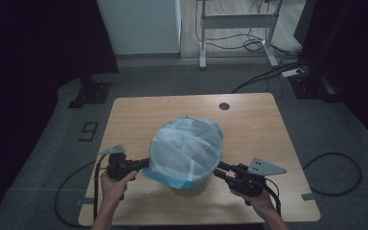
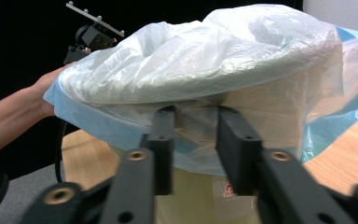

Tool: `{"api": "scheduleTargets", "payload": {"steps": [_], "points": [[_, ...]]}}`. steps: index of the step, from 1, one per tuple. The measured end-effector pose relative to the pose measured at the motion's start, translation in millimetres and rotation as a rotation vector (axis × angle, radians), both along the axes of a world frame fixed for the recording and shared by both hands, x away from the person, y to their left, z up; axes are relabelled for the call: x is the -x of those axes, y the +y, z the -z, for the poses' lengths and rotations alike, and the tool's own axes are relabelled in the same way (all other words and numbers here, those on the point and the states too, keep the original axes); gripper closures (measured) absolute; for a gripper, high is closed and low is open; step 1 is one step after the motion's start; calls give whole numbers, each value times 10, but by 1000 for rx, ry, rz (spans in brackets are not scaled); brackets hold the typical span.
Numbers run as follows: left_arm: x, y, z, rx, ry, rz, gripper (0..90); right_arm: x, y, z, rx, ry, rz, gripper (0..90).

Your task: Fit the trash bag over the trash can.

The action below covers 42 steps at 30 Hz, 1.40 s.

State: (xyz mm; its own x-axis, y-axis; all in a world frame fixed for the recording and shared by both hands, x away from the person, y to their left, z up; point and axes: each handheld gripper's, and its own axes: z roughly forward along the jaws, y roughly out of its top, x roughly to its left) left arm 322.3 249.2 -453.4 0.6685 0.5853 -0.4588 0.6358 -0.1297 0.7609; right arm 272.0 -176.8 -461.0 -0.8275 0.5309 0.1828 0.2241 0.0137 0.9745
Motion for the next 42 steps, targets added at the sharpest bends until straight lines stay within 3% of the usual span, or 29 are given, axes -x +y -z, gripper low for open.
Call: {"api": "scheduleTargets", "payload": {"steps": [7, 15, 22, 26, 28, 32, 42], "points": [[-2, -9, 14, -6, 3, 4, 900, 10, 13, 42, 7, -9, -2, 893], [8, 16, 74, -35, 20, -5, 900, -13, 27, 179, 14, 24, -8, 896], [-24, -14, 123, -87, 47, -2, 900, -26, 46, 317, 39, 53, -11, 895], [-36, -49, 171, -117, 65, 4, 900, 32, 45, 281, 26, 35, -4, 892], [-40, -58, 211, -130, 79, 5, 900, 60, 39, 254, 20, 32, -3, 836], [-49, -44, 294, -143, 105, 4, 900, 103, 15, 241, 17, 33, -1, 815], [-77, -57, 357, -182, 109, -1, 900, 120, -20, 284, 18, 44, 1, 797]]}}
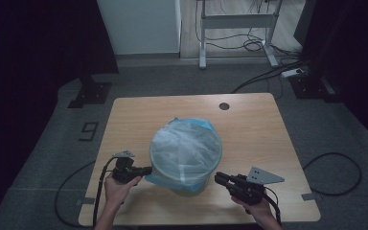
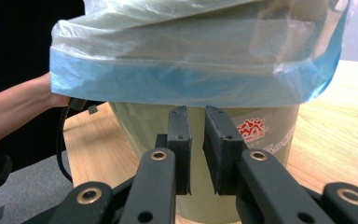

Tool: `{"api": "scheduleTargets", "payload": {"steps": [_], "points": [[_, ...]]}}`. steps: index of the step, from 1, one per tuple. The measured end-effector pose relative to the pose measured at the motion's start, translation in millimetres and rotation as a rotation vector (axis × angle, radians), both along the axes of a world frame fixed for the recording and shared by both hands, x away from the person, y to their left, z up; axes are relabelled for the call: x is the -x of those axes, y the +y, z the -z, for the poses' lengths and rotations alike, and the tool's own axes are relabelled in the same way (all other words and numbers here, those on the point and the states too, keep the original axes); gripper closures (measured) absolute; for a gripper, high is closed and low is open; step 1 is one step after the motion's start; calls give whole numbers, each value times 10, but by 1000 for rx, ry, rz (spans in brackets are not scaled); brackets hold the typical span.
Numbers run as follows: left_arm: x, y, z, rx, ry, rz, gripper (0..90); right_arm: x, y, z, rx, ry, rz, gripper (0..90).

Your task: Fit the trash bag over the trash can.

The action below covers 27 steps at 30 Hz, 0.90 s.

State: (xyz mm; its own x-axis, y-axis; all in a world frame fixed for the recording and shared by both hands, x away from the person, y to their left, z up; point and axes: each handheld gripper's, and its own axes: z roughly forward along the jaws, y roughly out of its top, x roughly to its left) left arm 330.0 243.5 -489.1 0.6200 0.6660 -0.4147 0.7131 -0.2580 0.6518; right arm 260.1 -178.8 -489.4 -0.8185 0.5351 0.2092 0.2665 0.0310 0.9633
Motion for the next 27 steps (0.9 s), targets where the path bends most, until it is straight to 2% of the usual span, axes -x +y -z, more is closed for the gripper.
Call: {"api": "scheduleTargets", "payload": {"steps": [4, 9, 14, 17, 20, 23, 25, 27], "points": [[13, -33, 13, -1, -8, -2, 900, -2, -9, 17, 1, 4, 4, 790], [22, -21, -16, 9, -26, -13, 899, 78, 56, -50, -12, -29, -16, 692], [102, 54, -116, 55, -105, -57, 895, 179, 154, -153, -27, -28, -42, 564], [156, 80, -159, 67, -152, -79, 894, 272, 241, -197, -16, -40, -42, 512], [199, 82, -182, 76, -182, -85, 893, 343, 314, -219, -13, -44, -41, 471], [223, 60, -182, 68, -189, -74, 892, 382, 363, -232, -2, -48, -30, 444], [233, 39, -170, 47, -191, -64, 885, 398, 377, -253, 8, -64, -21, 439], [233, 32, -153, 51, -179, -39, 843, 399, 366, -275, 3, -68, -27, 442]]}}
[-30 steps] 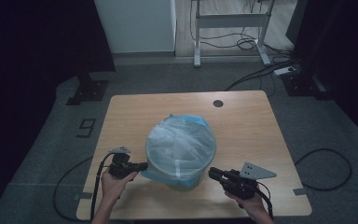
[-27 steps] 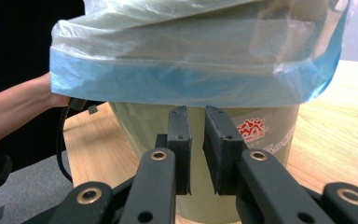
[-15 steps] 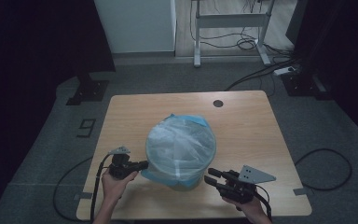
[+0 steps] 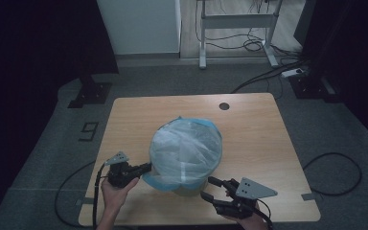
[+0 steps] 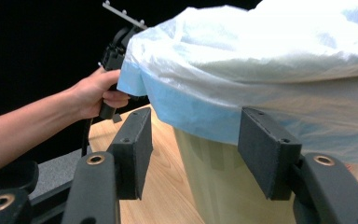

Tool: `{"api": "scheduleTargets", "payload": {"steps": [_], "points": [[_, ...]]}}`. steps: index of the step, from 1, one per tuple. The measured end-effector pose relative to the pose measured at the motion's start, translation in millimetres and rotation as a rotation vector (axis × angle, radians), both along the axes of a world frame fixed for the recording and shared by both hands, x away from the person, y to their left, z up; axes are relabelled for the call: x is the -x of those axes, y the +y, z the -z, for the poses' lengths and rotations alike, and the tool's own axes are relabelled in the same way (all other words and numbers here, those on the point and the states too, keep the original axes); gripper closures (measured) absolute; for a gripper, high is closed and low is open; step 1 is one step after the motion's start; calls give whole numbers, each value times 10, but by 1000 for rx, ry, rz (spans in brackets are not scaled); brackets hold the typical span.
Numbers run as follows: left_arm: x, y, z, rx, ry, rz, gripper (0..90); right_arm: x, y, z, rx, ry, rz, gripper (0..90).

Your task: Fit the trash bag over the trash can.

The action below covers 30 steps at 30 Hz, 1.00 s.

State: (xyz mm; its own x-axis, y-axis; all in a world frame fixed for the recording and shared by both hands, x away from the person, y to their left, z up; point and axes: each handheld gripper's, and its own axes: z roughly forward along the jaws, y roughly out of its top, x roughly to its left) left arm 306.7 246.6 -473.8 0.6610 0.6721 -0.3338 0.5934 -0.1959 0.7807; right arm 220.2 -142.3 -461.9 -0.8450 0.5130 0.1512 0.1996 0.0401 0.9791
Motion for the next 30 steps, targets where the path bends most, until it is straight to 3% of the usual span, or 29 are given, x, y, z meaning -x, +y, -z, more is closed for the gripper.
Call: {"api": "scheduleTargets", "payload": {"steps": [2, 5, 7, 13, 16, 21, 30], "points": [[33, 11, -8, -31, -32, -50, 744, -3, -26, -8, -4, 0, 4, 442], [70, 135, -62, 26, -72, -110, 558, -14, -76, 12, -11, 10, 14, 442], [86, 233, -106, 49, -91, -133, 483, -26, -111, 36, -14, 21, 18, 443], [135, 426, -247, 106, -135, -113, 314, -82, -235, 83, -31, 46, 47, 441], [152, 437, -330, 127, -174, -76, 283, -123, -319, 111, -39, 53, 73, 436], [152, 373, -399, 116, -224, -13, 269, -190, -450, 186, -52, 83, 109, 426], [97, 256, -482, 84, -261, 40, 277, -248, -574, 235, -52, 95, 148, 412]]}}
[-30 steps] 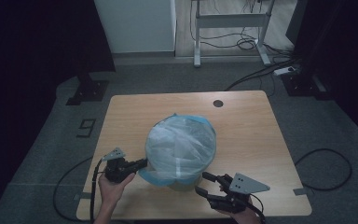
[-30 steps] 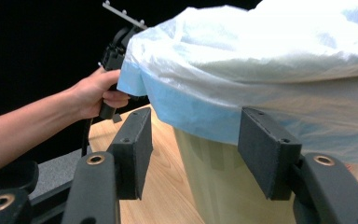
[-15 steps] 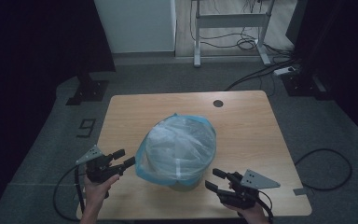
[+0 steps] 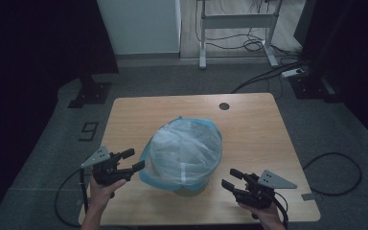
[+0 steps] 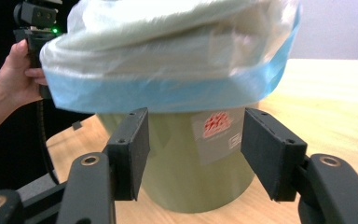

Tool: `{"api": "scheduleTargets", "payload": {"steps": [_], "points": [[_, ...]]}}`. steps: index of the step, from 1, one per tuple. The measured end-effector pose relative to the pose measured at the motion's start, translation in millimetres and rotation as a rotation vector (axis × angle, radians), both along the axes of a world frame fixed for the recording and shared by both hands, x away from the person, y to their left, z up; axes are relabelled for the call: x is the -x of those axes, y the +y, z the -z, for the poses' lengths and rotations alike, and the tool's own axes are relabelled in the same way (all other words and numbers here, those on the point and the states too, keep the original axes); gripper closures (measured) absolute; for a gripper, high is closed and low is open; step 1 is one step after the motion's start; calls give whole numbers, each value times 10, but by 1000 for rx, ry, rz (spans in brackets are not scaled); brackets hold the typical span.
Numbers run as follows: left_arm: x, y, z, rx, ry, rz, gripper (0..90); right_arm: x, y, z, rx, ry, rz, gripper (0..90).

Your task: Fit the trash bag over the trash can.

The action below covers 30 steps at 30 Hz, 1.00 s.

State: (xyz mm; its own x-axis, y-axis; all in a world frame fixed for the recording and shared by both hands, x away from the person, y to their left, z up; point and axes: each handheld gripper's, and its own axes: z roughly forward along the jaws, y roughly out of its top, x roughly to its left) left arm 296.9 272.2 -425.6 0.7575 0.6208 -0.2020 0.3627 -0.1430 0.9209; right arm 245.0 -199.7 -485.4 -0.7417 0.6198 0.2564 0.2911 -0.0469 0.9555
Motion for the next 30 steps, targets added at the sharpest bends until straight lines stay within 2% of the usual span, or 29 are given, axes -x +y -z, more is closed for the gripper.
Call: {"api": "scheduleTargets", "payload": {"steps": [4, 7, 12, 15, 21, 23, 28, 30], "points": [[-87, 0, -53, 12, -3, -13, 290, -63, -89, -109, -24, -20, 32, 409], [-116, -9, -65, 31, 3, -9, 300, -192, -146, -258, -20, -48, 56, 407], [-30, -39, -19, 37, -2, -4, 299, -597, -121, -609, 17, -79, 55, 405], [35, -53, -3, 35, -5, 9, 300, -915, -39, -740, 21, -67, 30, 406], [180, -121, -52, 22, -22, 50, 302, -1437, 152, -786, 40, -30, -44, 408], [215, -156, -53, 25, -24, 64, 302, -1563, 223, -779, 82, -21, -67, 407], [280, -275, -21, -3, -28, 94, 301, -1781, 387, -773, 151, 3, -118, 422], [296, -302, -6, -7, -27, 109, 301, -1829, 431, -765, 166, 16, -147, 511]]}}
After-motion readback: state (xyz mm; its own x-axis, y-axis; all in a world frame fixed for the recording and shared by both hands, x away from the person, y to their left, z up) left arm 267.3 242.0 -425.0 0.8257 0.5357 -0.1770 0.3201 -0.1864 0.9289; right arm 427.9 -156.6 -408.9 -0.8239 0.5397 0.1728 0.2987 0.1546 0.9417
